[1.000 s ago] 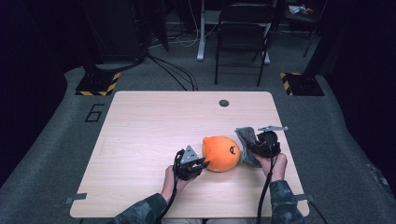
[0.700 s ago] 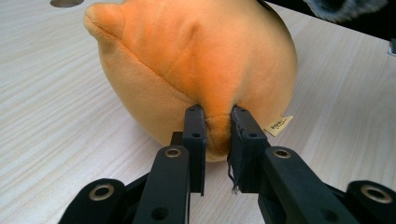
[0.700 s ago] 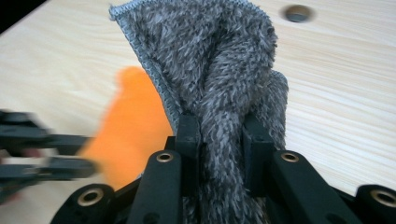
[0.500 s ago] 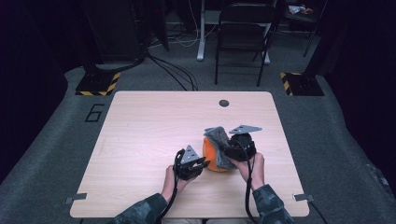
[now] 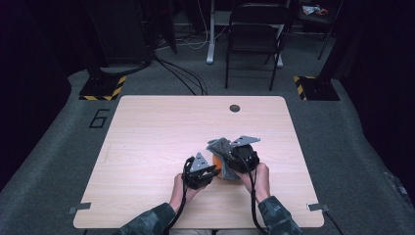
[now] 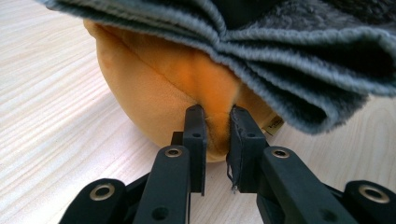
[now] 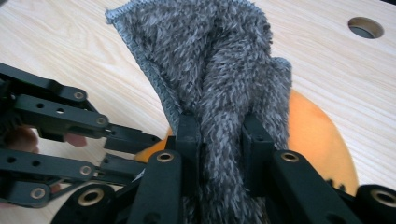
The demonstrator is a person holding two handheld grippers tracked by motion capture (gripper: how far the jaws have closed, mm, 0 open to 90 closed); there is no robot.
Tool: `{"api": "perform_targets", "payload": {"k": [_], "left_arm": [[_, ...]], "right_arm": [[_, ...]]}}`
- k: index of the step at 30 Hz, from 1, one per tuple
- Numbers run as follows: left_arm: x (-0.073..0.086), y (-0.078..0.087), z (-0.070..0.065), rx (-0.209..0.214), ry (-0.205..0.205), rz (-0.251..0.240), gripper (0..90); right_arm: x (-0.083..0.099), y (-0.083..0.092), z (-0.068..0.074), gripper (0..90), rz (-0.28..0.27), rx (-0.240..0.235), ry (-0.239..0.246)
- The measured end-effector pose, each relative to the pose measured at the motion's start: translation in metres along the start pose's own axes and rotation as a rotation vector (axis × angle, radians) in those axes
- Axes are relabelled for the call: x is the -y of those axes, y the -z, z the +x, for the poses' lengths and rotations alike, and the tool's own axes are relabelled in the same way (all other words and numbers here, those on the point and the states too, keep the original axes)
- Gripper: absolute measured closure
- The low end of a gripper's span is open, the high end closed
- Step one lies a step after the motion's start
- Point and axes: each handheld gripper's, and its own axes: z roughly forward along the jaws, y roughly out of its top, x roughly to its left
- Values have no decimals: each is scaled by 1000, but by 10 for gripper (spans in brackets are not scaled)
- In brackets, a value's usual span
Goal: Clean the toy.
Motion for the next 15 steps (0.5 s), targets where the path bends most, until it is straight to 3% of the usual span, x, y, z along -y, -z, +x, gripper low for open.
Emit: {"api": "perform_targets", "payload": {"k": [4, 15], "left_arm": [[0, 0, 1, 0, 4, 2, 786], [0, 0, 2, 6, 3, 9, 786]], "right_arm": [[2, 2, -6, 731, -2, 16, 8], [10, 8, -33, 731, 8, 66, -57]]}}
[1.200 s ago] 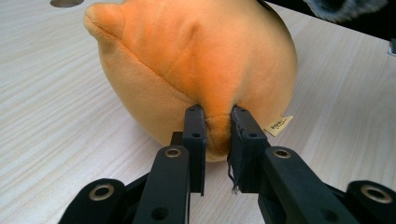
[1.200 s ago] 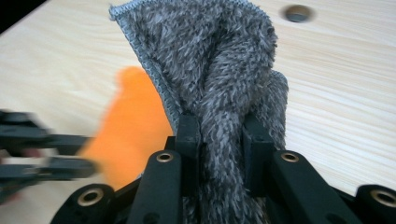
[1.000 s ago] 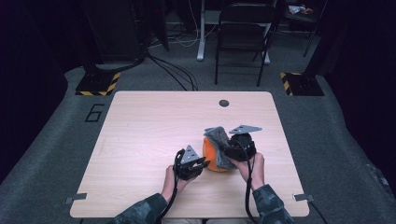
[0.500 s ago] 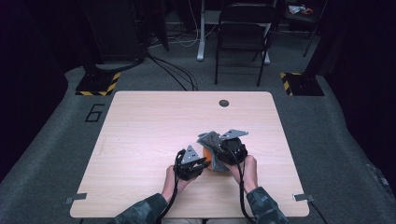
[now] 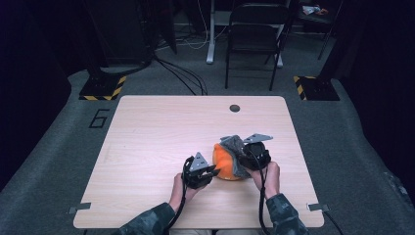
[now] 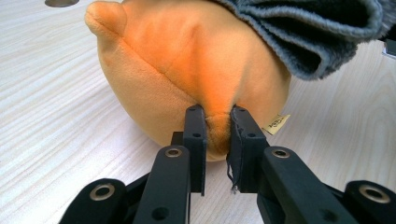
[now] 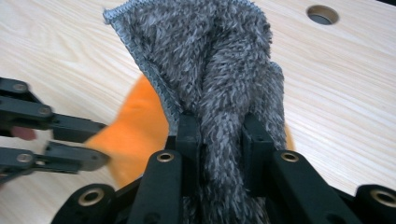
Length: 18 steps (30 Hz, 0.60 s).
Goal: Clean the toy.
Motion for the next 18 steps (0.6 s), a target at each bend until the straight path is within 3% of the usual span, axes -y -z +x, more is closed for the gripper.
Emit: {"api": "perform_targets", "payload": {"k": [4, 18], "left_arm": [[0, 0, 0, 1, 8, -3, 786], [0, 0, 0, 4, 4, 3, 785]], "right_arm": [[4, -1, -11, 731, 7, 25, -10], [18, -8, -41, 731, 69, 61, -114]]}}
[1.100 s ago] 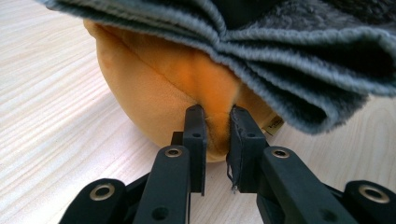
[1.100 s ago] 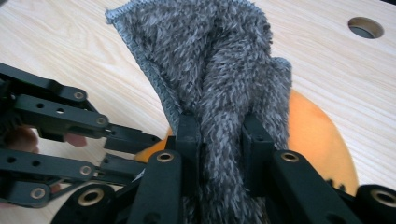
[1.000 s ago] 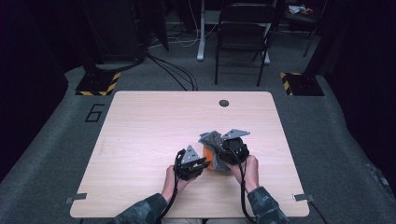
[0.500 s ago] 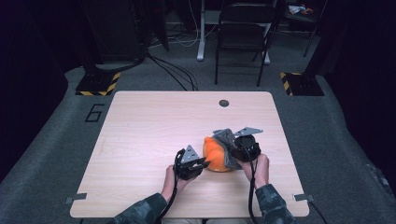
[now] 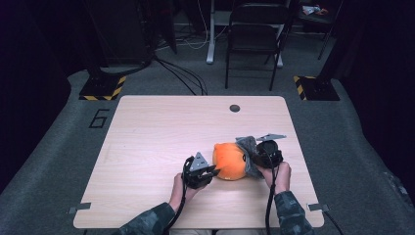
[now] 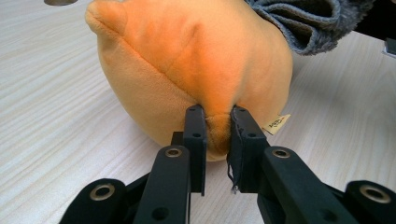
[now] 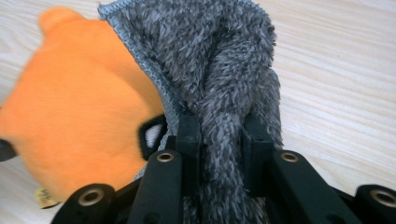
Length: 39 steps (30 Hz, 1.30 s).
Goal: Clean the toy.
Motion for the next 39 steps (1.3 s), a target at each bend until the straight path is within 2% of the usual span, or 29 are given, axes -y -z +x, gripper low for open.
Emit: {"api": "perform_targets", "payload": {"k": [4, 9, 11, 13, 15, 16, 18, 19, 20, 22, 23, 24, 27, 28, 29, 31, 34, 37, 38, 39], "left_arm": [[0, 0, -1, -4, 3, -4, 784], [0, 0, -1, -4, 2, -5, 784], [1, -1, -1, -8, 0, -6, 784], [1, 0, 0, -8, -1, -2, 783], [1, 0, 1, -7, -1, -1, 783], [1, 1, 1, -7, -2, 0, 783], [1, 0, 1, -8, -2, -3, 783], [1, 0, 1, -8, -1, -3, 782], [1, 0, 1, -7, -1, -3, 782], [1, 0, 2, -7, 3, -4, 782], [1, 0, 2, -7, 4, -6, 782], [1, 1, 2, -6, 5, -5, 781], [1, 0, 3, -8, 12, -10, 780], [1, 0, 3, -11, 7, -9, 780], [1, 1, 3, -11, 9, -9, 778], [0, 1, 5, -6, 11, -8, 775], [1, 1, 6, -9, 15, -9, 751], [1, 2, 6, -12, 21, -8, 617], [0, 2, 4, -31, 7, 5, 561], [0, 2, 4, -31, 7, 5, 515]], "right_arm": [[4, -5, -6, 731, 20, 17, 0], [10, -15, -13, 732, 51, 34, -31], [12, -17, -15, 732, 58, 45, -26], [19, -29, -17, 732, 130, 54, -52], [24, -38, -23, 732, 153, 57, -46], [24, -36, -25, 732, 150, 51, -71], [22, -33, -27, 733, 135, 50, -76], [19, -26, -28, 733, 114, 52, -84], [12, -11, -31, 733, 50, 48, -74], [5, 6, -29, 733, 2, 39, -85], [5, 6, -29, 733, 2, 39, -85], [-1, 19, -25, 733, -37, 11, -78], [-8, 30, -13, 732, -69, -27, -25], [-8, 30, -13, 732, -69, -27, -25], [-11, 31, -2, 732, -61, -55, 12], [-12, 28, 8, 732, -49, -79, 41], [-12, 18, 21, 732, -12, -87, 61], [-11, 11, 23, 733, -7, -74, 61], [-12, 10, 22, 733, -13, -71, 62], [-12, 10, 22, 733, -13, -71, 62]]}}
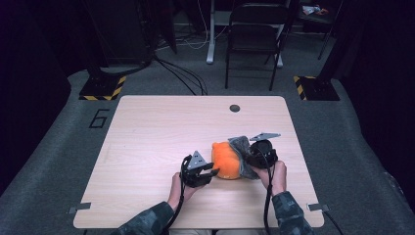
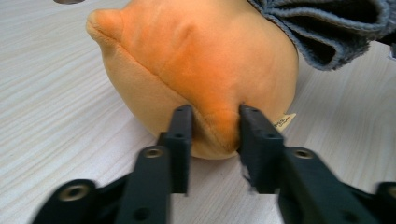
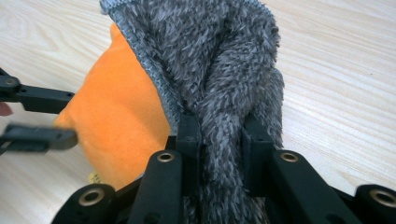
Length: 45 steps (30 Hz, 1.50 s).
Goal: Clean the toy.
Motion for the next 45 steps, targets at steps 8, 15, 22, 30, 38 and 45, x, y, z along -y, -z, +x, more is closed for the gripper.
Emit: {"api": "perform_targets", "payload": {"k": [8, 15, 22, 30, 38, 45], "left_arm": [[2, -8, -8, -55, -43, 9, 566], [0, -8, -7, -43, -37, -16, 777], [-5, -5, -8, -21, -5, -21, 797], [-9, -2, -12, -5, 0, -31, 800], [-6, -4, -9, 0, 1, -17, 804], [-4, -4, -5, 1, 10, -16, 803]], "right_arm": [[2, -9, -5, 731, -14, 16, -24], [1, -6, -7, 731, -33, 8, -31], [-10, 15, 7, 731, -100, -38, -8], [-16, 7, 50, 731, -89, -103, 90], [-10, -6, 56, 734, -54, -37, 135], [-7, -5, 41, 735, -44, -14, 106]]}}
